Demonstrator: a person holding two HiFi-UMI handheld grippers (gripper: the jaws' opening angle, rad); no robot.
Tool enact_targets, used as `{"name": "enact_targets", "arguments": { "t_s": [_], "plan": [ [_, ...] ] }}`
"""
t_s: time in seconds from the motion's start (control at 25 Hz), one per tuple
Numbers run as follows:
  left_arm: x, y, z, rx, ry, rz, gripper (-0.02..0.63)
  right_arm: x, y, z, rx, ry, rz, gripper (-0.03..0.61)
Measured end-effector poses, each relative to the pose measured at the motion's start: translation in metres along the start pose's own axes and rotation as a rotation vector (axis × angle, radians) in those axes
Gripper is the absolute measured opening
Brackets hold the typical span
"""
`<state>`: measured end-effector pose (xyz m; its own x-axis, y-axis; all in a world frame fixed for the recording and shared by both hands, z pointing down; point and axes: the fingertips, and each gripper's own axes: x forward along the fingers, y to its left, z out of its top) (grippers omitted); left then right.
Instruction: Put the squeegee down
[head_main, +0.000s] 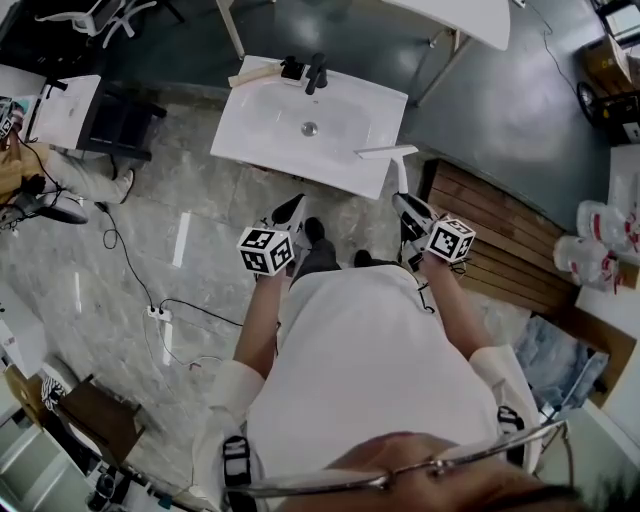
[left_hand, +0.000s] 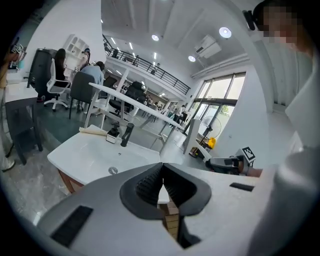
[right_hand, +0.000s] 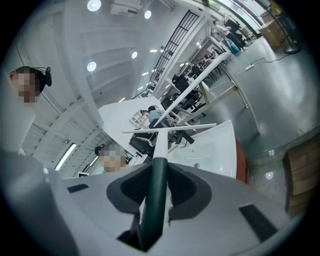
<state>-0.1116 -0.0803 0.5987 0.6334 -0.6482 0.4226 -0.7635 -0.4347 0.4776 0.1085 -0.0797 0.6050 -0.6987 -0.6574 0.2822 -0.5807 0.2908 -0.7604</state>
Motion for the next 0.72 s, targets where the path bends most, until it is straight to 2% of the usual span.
{"name": "enact_targets", "arguments": {
  "t_s": [0.36,0.72],
  "plan": [
    [0.015,0.050,0.025,0.018,0.049,-0.078,0.005,0.033,-0.012,0.016,-0.041,-0.043,-0.149,0.101],
    [0.029,0.063,0.033,0.048,0.105,-0.175,0.005,0.057,-0.024,0.016,-0.087,-0.058,-0.289,0.100]
  ]
}}
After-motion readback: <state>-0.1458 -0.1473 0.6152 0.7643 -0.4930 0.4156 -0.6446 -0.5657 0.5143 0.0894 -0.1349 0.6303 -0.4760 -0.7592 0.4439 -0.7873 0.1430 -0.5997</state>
